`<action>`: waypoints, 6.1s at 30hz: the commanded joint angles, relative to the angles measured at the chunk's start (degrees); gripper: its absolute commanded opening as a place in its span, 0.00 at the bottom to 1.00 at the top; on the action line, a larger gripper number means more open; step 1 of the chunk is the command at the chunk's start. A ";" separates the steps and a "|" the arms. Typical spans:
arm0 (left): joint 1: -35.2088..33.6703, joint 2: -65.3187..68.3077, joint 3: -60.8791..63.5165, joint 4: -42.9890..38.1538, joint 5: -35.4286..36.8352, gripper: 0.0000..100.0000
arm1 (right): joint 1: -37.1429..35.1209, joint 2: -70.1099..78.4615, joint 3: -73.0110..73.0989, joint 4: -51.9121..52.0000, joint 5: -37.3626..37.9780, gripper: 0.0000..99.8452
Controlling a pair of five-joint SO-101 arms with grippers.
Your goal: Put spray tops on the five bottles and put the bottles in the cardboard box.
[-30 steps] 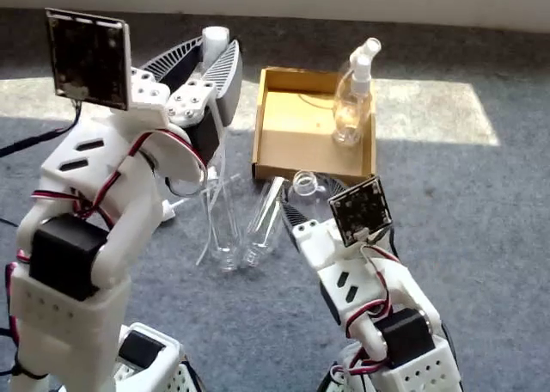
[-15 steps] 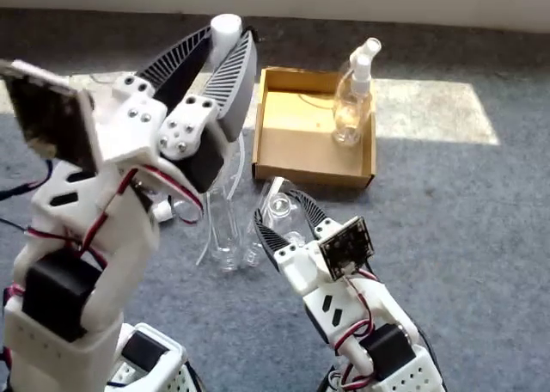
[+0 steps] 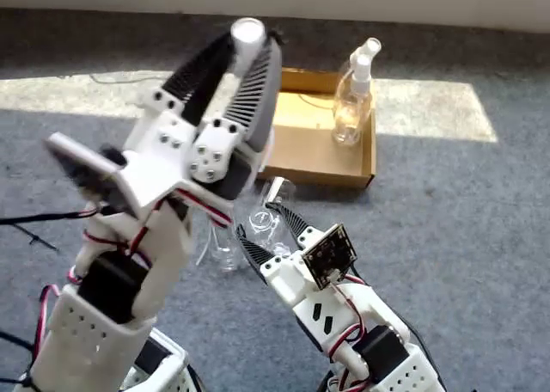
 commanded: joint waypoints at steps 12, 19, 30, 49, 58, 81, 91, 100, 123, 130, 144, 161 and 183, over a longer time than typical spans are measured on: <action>3.47 1.89 7.25 -1.41 -0.35 0.00 | 8.75 -0.66 -2.24 -2.33 -6.07 0.00; 3.82 1.89 5.58 -1.49 -0.44 0.00 | 8.66 -0.57 -1.89 -2.33 -6.07 0.00; 5.14 2.42 0.48 -1.41 -0.26 0.00 | 8.57 -0.57 -1.80 -2.15 -5.98 0.00; 6.81 2.59 6.55 -1.67 -0.70 0.00 | 8.66 -0.57 -1.80 -2.07 -5.98 0.00; 6.20 2.59 5.23 -3.34 -0.70 0.00 | 8.57 -0.57 -1.80 -2.07 -5.98 0.00; 6.73 6.02 6.64 -4.31 -4.57 0.00 | 8.92 -0.57 -2.15 -2.07 -6.07 0.00; 6.64 -8.84 24.22 1.58 -4.66 0.00 | 9.89 -0.57 -2.24 -2.07 -6.07 0.00; 6.46 -13.32 32.04 4.22 -4.75 0.00 | 14.99 -0.57 -2.33 -2.07 -6.24 0.00; 6.81 -8.40 16.31 18.02 -4.57 0.12 | 14.99 -0.57 -1.80 -2.07 -6.07 0.00; 6.20 -8.31 10.59 18.20 -4.84 0.12 | 14.99 -0.57 -1.80 -2.07 -6.07 0.00; 1.36 -8.31 18.51 19.08 -6.33 0.12 | 14.99 -0.57 -1.80 -2.07 -6.07 0.00; 7.69 -8.22 23.52 19.16 -10.99 0.12 | 14.99 -0.57 -1.80 -2.07 -6.07 0.00; 0.31 -8.13 12.26 22.42 -8.79 0.12 | 21.14 -0.57 -2.15 -2.07 -5.98 0.00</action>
